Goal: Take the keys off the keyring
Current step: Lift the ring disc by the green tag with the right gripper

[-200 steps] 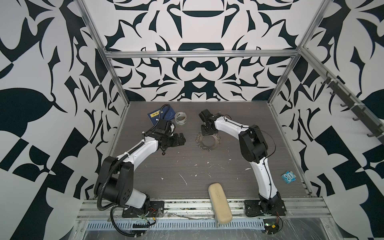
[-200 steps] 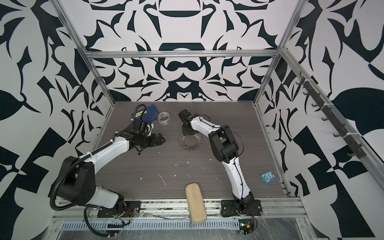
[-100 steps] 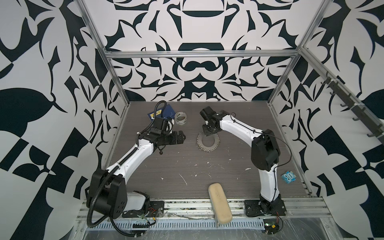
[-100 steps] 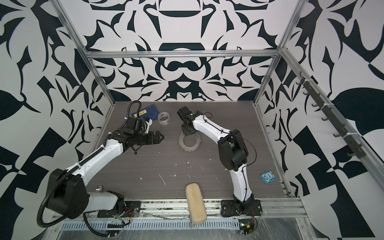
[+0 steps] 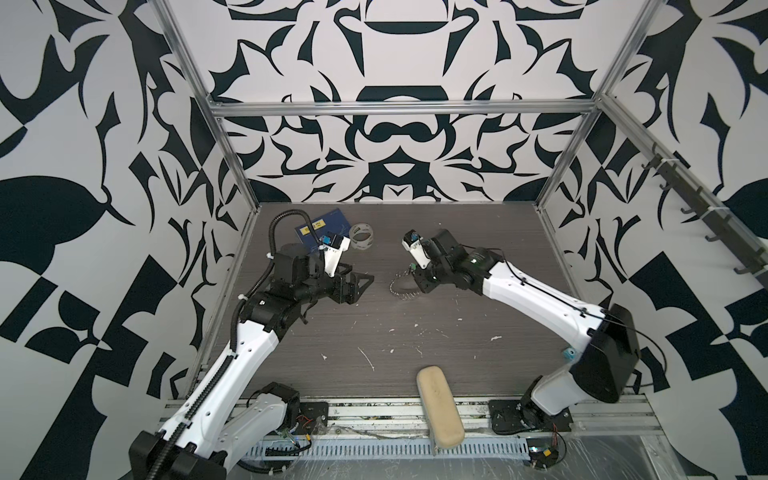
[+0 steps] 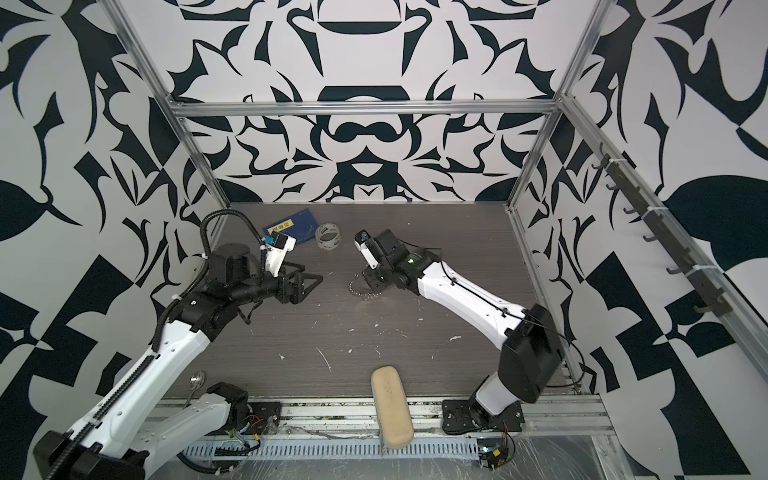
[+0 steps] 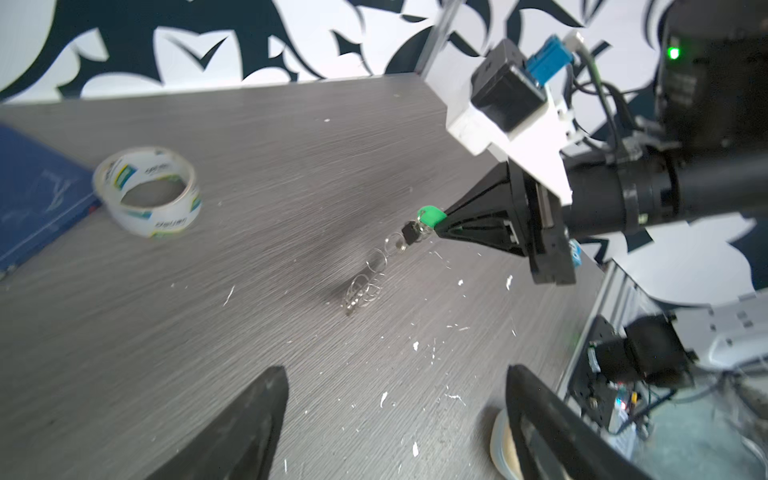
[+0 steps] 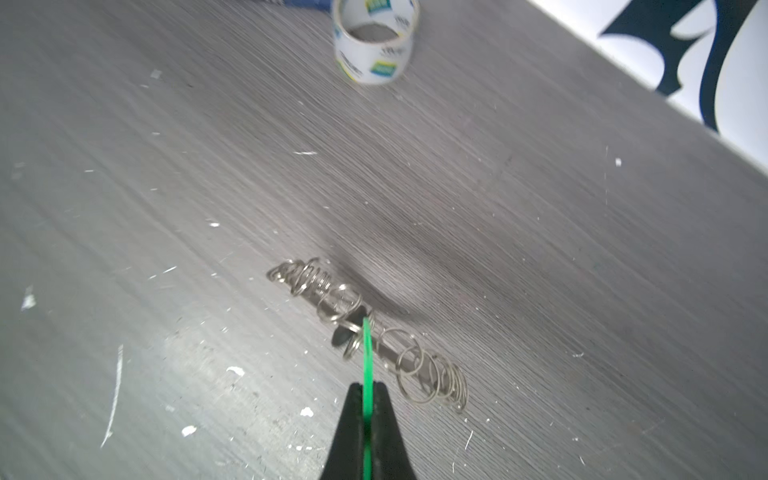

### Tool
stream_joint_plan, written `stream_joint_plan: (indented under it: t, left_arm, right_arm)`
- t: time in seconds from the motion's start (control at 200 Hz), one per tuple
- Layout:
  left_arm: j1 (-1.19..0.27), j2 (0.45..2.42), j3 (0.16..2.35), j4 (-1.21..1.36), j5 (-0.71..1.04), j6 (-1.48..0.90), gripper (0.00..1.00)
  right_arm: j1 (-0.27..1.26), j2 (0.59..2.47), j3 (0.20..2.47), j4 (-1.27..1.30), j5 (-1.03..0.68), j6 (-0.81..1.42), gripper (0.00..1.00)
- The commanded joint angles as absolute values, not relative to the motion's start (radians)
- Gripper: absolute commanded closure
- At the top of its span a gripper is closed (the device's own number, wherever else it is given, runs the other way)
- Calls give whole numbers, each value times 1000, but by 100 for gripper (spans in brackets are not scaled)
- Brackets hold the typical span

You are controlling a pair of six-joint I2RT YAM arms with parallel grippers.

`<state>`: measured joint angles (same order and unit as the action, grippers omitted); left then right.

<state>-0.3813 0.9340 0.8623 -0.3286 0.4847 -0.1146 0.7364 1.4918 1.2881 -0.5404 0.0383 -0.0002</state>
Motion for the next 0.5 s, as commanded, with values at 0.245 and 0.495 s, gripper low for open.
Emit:
stream_joint_plan:
  t: [0.245,0.495]
  left_arm:
    - [-431,897,776,-179,597,66,19]
    - [-431,917,794,-165,677,179,21]
  right_arm:
    - [733,1299,1165,-302,-203,-404,100]
    - [734,1222,1015,-63,-345,-637,100]
